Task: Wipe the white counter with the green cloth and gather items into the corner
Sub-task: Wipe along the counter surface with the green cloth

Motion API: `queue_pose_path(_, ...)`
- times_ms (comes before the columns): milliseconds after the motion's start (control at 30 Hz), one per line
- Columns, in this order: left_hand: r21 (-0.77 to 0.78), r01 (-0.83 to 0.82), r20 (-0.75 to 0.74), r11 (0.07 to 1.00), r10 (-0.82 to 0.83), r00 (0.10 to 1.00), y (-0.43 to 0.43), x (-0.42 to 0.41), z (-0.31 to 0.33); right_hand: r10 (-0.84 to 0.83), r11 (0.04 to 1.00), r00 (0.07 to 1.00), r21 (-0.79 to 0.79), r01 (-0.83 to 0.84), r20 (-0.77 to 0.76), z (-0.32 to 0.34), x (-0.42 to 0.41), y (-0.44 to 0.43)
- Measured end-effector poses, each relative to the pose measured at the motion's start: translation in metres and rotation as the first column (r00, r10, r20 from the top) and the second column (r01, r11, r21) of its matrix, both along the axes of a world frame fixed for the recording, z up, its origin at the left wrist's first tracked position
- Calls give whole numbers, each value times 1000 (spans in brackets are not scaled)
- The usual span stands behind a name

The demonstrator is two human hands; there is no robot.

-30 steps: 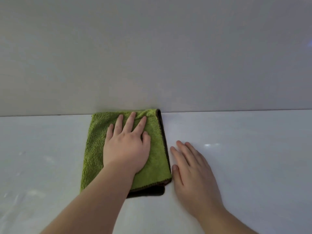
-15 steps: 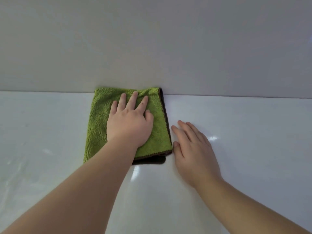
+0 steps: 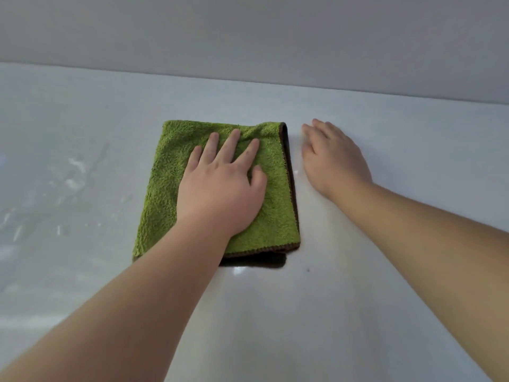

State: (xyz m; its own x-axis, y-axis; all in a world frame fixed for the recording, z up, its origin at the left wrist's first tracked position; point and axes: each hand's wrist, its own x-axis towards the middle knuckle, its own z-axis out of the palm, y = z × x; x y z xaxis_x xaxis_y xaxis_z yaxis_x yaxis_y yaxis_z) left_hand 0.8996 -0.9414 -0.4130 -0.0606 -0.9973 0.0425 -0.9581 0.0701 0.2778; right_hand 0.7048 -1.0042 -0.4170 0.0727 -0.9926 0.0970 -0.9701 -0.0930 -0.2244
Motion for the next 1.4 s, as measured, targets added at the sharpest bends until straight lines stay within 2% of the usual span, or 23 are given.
queue_pose_path(400, 30, -37, -8, 999, 37, 999, 161, 16, 7, 19, 999, 999, 37, -18, -30, 5, 1, 8)
queue_pose_path(567, 35, -36, -16, 999, 37, 999, 206, 17, 12, 28, 999, 999, 23, -27, -37, 6, 2, 10)
queue_pose_path(667, -18, -12, -13, 1000, 12, 1000, 219, 18, 11, 33, 999, 999, 18, -32, -37, 5, 1, 8)
queue_pose_path(800, -76, -15, 35, 997, 18, 999, 215, 19, 10, 25, 1000, 999, 20, -24, -39, 5, 1, 9)
queue_pose_path(1033, -92, -51, 90, 994, 60, 994, 189, 15, 12, 19, 1000, 999, 17, -18, -40, 0, 1, 8)
queue_pose_path(1267, 102, -85, -12, 991, 87, 996, 121, 26, 25, 12, 999, 998, 45, -9, -59, 2, 2, 10)
queue_pose_path(1400, 64, -122, 8, 990, 121, 993, 73, 33, 14, 20, 999, 997, 39, -17, -81, 3, 3, 8)
